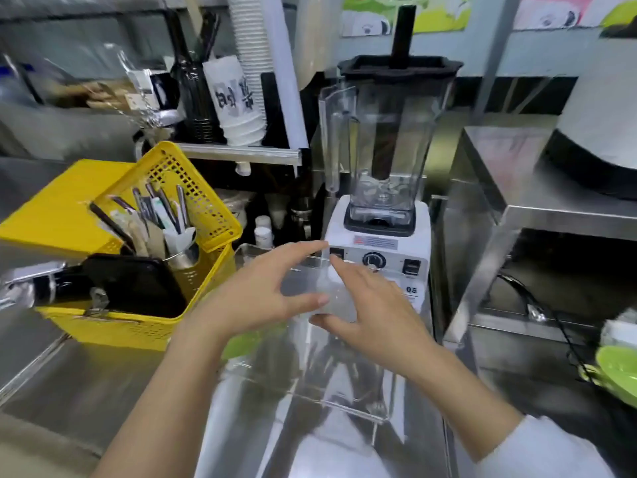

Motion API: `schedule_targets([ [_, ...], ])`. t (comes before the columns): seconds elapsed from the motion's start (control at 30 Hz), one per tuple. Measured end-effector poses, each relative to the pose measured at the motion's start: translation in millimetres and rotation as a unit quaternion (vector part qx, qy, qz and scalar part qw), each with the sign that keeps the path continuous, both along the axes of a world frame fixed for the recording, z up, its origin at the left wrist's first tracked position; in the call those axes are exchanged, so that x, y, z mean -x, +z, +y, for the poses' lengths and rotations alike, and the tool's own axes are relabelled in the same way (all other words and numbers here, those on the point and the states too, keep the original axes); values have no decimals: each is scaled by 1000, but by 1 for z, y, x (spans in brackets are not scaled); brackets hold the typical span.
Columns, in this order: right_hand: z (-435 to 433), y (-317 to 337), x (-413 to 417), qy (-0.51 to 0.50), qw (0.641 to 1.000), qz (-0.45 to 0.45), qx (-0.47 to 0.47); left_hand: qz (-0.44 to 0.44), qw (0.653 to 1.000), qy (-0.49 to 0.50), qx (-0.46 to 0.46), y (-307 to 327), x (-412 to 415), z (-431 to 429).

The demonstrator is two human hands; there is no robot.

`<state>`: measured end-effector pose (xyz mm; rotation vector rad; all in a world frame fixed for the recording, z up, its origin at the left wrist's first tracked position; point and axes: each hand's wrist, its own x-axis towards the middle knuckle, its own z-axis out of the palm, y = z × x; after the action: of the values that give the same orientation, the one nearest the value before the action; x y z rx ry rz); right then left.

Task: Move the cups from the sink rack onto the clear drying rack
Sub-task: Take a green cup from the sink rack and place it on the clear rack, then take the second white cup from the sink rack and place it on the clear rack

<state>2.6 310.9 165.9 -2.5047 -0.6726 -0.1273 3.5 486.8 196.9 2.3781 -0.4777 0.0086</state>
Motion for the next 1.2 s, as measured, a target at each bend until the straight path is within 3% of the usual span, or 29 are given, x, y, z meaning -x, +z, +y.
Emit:
schedule_targets([
  [0.13, -66, 5, 3, -40, 998, -35, -28, -37, 999, -38, 12, -3, -11, -72],
  [0.4, -241, -26, 8, -196, 980, -27, 22, -46, 985, -167, -1, -38, -27, -246],
  [0.7, -426, -91, 39, -329, 940, 90, 26, -26, 975, -215, -57, -108, -36, -431],
  [0.8, -464, -123, 47, -345, 930, 124, 34, 22, 973, -222, -61, -145, -32, -479],
  [0.93, -488, -165, 49, -341, 916, 201, 59, 39, 950, -261, -168, -201, -19, -523],
  [1.2, -496, -204, 48, -348, 903, 249, 43, -89, 916, -221, -324, -250, 2, -555],
])
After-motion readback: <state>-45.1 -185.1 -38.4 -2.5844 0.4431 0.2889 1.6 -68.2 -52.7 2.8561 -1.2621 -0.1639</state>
